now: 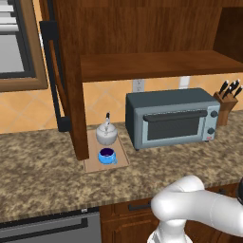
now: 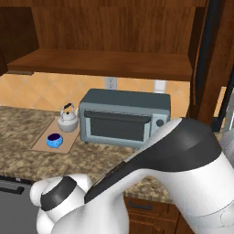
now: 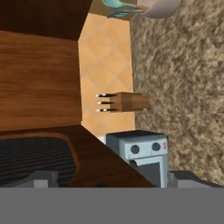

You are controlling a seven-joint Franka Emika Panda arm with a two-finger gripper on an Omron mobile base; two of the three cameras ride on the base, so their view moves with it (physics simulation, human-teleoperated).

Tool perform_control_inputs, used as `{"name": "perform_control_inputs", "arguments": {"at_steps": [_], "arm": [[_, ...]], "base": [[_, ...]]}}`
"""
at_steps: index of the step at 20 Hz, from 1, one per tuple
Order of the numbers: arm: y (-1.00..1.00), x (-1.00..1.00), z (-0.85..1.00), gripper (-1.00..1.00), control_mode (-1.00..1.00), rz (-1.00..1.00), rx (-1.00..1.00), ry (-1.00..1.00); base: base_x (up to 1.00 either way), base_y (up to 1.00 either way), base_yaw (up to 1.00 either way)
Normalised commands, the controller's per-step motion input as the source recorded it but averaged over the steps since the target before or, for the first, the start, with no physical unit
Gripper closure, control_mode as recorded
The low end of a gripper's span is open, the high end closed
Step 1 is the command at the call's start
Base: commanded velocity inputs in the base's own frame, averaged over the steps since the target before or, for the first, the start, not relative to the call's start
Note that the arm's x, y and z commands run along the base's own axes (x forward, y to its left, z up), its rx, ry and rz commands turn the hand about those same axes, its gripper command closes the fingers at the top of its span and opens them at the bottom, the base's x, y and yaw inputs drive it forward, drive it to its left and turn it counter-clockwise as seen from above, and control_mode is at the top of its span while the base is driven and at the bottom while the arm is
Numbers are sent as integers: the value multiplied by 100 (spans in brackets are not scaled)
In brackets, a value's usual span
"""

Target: Pick the kettle from the counter and place it on the tray. Then pick the mug from the cabinet and place it on the tray. Then close the cabinet doors.

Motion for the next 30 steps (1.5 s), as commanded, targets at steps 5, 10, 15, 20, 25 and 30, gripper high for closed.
{"name": "perform_control_inputs", "arguments": {"at_steps": [5, 10, 15, 20, 25, 30], "arm": [[38, 9, 11, -100, -100, 10, 0, -6], [39, 4, 10, -100, -100, 10, 0, -2], [52, 1, 1, -100, -100, 11, 0, 0], [50, 12, 0, -100, -100, 10, 0, 0], [51, 19, 0, -100, -100, 9, 0, 0], [57, 21, -1, -100, -100, 8, 0, 0]], "base": [[0, 0, 0], [0, 0, 0], [0, 0, 0], [0, 0, 0], [0, 0, 0], [0, 0, 0]]}}
